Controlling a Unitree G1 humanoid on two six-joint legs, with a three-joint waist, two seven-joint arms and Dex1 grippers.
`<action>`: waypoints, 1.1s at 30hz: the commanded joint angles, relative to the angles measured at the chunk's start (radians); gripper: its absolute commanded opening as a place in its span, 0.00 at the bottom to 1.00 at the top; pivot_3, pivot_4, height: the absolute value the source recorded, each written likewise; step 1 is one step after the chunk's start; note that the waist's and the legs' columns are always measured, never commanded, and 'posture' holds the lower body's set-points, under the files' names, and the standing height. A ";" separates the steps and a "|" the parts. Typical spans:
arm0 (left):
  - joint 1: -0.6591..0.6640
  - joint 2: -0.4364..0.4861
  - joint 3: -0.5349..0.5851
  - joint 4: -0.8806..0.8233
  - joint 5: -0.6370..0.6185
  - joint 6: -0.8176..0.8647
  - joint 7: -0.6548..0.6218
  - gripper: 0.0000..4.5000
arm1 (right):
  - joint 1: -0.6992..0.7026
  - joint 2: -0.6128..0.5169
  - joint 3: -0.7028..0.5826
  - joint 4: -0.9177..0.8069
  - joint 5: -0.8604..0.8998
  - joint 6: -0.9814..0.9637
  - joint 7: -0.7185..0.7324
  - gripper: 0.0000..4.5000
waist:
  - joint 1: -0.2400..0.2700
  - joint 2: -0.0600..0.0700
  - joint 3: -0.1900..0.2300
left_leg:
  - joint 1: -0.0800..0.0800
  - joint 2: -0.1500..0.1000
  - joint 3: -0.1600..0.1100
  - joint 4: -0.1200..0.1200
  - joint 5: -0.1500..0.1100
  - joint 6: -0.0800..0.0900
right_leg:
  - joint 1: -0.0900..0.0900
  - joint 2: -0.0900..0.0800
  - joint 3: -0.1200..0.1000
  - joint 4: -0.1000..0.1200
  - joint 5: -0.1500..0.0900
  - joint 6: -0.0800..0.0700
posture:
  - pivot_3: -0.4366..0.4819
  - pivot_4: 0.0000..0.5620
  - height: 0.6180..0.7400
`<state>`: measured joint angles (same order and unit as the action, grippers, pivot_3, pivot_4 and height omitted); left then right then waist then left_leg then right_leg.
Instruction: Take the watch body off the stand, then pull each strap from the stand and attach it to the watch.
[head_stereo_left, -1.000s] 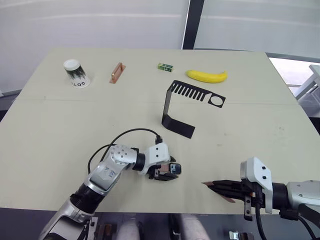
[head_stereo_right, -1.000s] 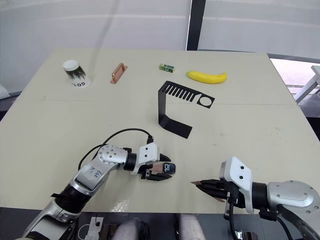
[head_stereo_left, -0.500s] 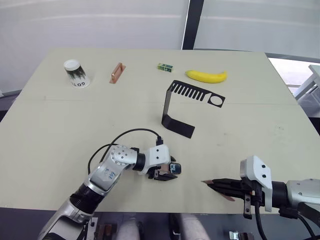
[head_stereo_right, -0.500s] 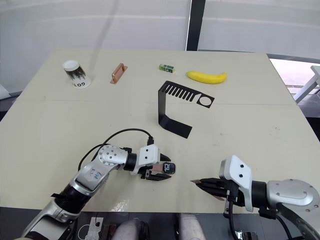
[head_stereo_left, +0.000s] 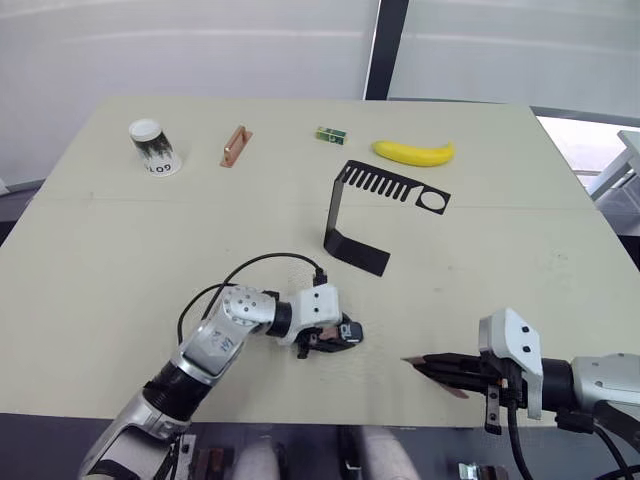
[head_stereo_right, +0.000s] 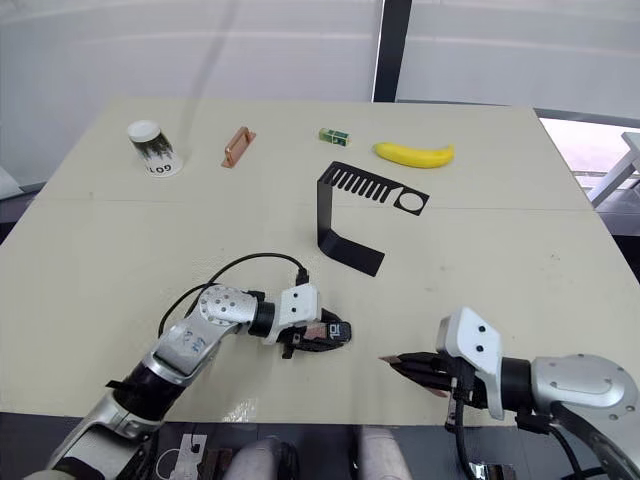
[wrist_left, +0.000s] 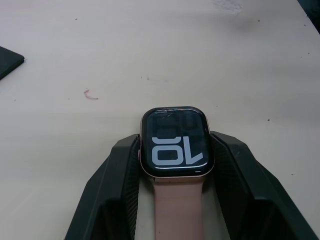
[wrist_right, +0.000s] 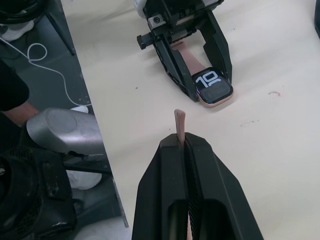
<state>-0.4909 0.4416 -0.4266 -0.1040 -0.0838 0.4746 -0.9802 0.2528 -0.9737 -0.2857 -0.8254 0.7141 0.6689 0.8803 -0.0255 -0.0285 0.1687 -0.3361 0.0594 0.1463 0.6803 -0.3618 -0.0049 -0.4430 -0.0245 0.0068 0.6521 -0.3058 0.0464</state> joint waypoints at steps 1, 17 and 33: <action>-0.075 -0.021 0.080 0.025 -0.153 0.250 -0.066 0.35 | -0.065 -0.012 0.027 -0.044 -0.063 -0.036 -0.037 0.00 | -0.002 0.000 0.000 | 0.000 0.000 0.000 0.001 0.000 0.000 | 0.000 0.000 0.000 0.000 0.000 0.000 | 0.48 0.27 1.00; -0.330 -0.040 0.127 0.388 -0.367 0.478 -0.289 0.35 | -0.296 -0.019 0.318 -0.063 -0.484 -0.109 -0.156 0.00 | 0.001 0.000 0.000 | -0.002 -0.001 0.000 0.002 0.000 -0.001 | -0.001 0.000 -0.001 0.001 -0.001 -0.001 | 0.48 0.27 1.00; -0.338 -0.068 0.132 0.405 -0.376 0.502 -0.272 0.35 | -0.343 0.041 0.367 -0.056 -0.552 -0.088 -0.149 0.00 | -0.002 0.000 0.000 | -0.001 -0.001 0.000 0.003 0.000 -0.001 | -0.001 0.000 -0.001 0.003 -0.001 -0.001 | 0.48 0.27 1.00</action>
<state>-0.8132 0.3728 -0.3134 0.3260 -0.4446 0.9751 -1.2482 -0.0766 -0.9377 0.0835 -0.8571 0.1757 0.5888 0.7396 -0.0275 -0.0285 0.1687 -0.3369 0.0587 0.1461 0.6828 -0.3618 -0.0059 -0.4445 -0.0246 0.0058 0.6548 -0.3070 0.0450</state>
